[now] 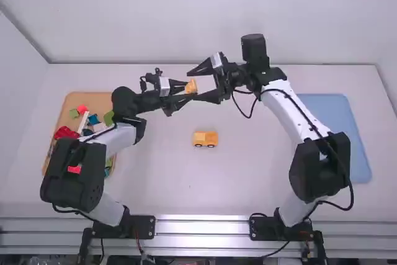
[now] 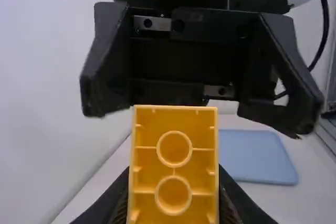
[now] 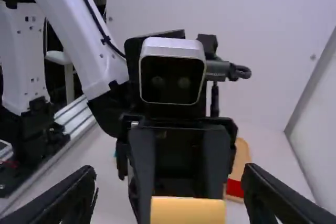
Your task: Assemble lego blocks to make yellow taxi
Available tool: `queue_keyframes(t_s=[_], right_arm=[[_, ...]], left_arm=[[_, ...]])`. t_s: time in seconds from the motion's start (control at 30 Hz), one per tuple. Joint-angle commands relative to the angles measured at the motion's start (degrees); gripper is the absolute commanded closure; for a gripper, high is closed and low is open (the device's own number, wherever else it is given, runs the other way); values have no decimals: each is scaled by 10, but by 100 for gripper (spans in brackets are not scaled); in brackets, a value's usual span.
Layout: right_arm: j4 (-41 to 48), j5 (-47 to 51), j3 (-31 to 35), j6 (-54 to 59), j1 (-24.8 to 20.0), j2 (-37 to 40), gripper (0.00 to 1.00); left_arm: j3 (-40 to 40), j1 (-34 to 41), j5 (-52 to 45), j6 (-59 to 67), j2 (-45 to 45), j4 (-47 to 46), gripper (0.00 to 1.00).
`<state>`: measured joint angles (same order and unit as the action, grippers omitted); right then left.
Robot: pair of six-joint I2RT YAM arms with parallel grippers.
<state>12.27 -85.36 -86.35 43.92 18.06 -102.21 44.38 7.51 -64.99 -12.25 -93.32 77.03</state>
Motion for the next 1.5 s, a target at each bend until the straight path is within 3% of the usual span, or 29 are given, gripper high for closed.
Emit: queue_keyframes(t_s=[0.0,0.27,0.63,0.93,1.1,1.2,1.3,1.33,1.47], right_arm=[[3,-3,-10,-7,-4,-1,28],[-3,-4,-10,-17,-4,-9,40],[-13,-18,-10,-17,-3,-14,63],[-14,-3,-7,-25,4,-14,65],[-27,-3,-2,-29,7,-14,81],[-35,-3,-3,-36,7,-14,83],[-56,2,-3,-57,4,-14,86],[-66,3,-3,-72,1,-13,87],[-130,68,-3,-172,-16,-7,89]], left_arm=[[-1,0,5,-5,0,4,98],[-1,5,-13,-25,0,60,98],[-1,8,0,-14,0,28,98],[-1,11,0,-19,0,55,98],[-1,11,0,-19,0,49,98],[-1,11,0,-19,0,50,82],[-1,11,0,-19,0,44,38],[-1,11,1,-18,0,38,1],[-1,11,2,12,0,-27,1]])
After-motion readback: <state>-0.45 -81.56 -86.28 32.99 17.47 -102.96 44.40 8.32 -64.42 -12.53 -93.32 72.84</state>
